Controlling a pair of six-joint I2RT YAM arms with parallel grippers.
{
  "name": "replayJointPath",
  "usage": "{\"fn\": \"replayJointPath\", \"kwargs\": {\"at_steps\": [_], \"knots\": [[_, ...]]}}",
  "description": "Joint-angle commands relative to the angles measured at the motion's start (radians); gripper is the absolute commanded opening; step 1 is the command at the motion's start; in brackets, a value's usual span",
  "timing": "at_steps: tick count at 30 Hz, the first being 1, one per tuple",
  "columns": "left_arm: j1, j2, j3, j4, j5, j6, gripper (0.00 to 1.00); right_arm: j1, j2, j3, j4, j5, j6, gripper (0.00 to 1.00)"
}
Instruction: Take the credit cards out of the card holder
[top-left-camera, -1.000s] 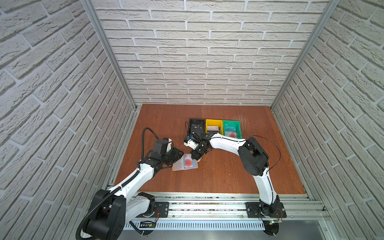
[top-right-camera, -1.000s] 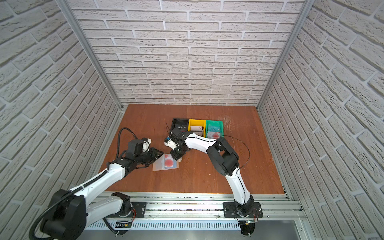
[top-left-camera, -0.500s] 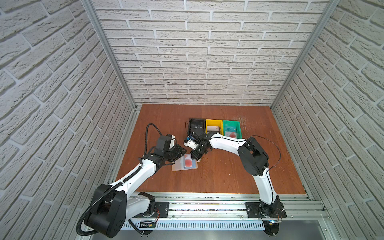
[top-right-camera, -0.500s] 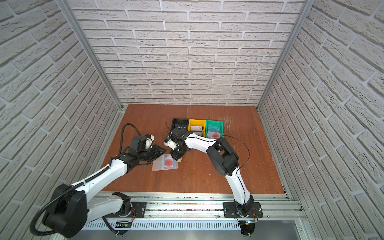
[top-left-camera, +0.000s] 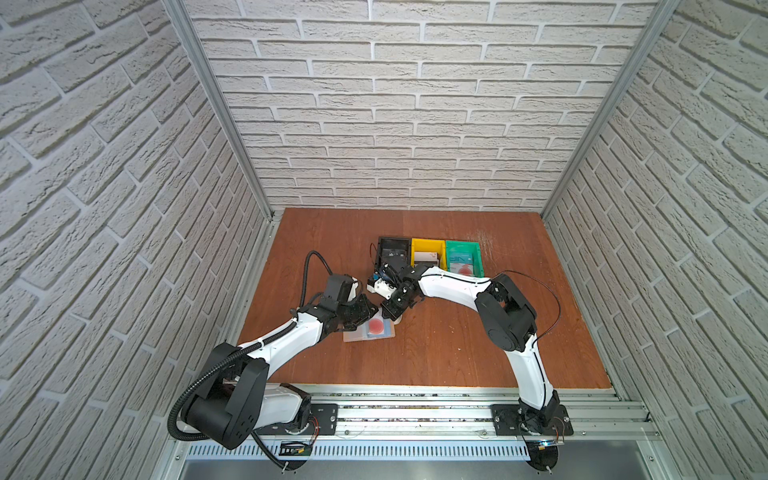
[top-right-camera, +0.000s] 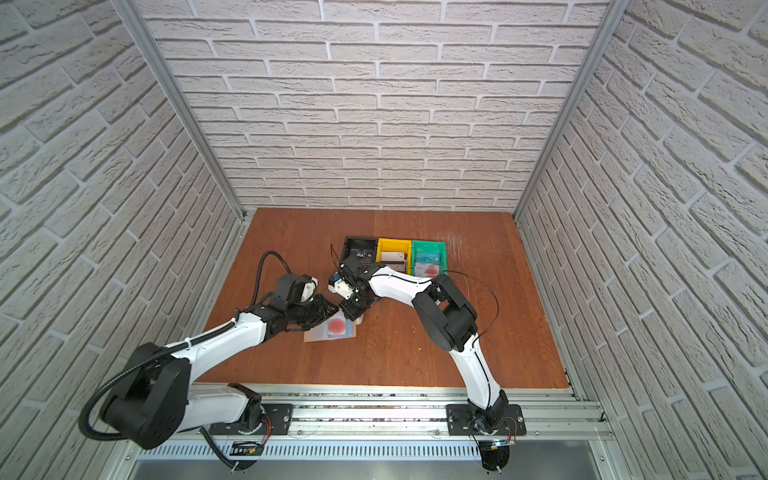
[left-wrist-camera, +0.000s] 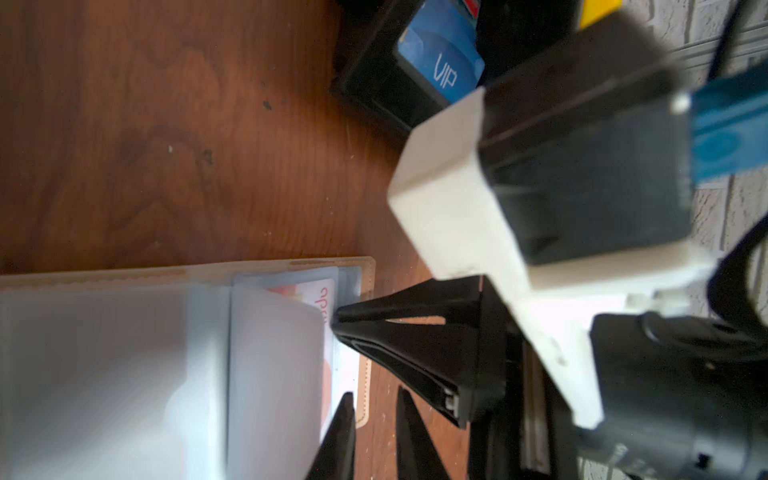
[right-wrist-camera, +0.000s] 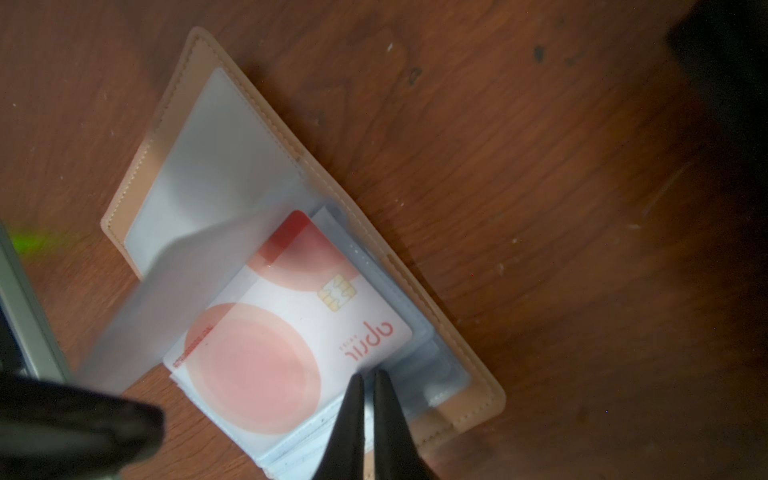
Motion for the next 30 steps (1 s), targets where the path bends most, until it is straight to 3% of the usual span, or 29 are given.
{"fn": "replayJointPath", "kwargs": {"at_steps": [1, 15, 30], "knots": [[-0.004, 0.002, -0.001, -0.040, -0.045, 0.025, 0.20, 0.014, 0.030, 0.000, -0.019, -0.009, 0.003, 0.10], [0.071, -0.046, -0.067, -0.126, -0.077, 0.066, 0.20, 0.011, 0.039, 0.010, -0.031, -0.009, -0.002, 0.09], [0.133, -0.005, -0.146, 0.080, 0.038, 0.054, 0.21, 0.012, 0.066, 0.022, -0.039, -0.037, -0.011, 0.09]]}}
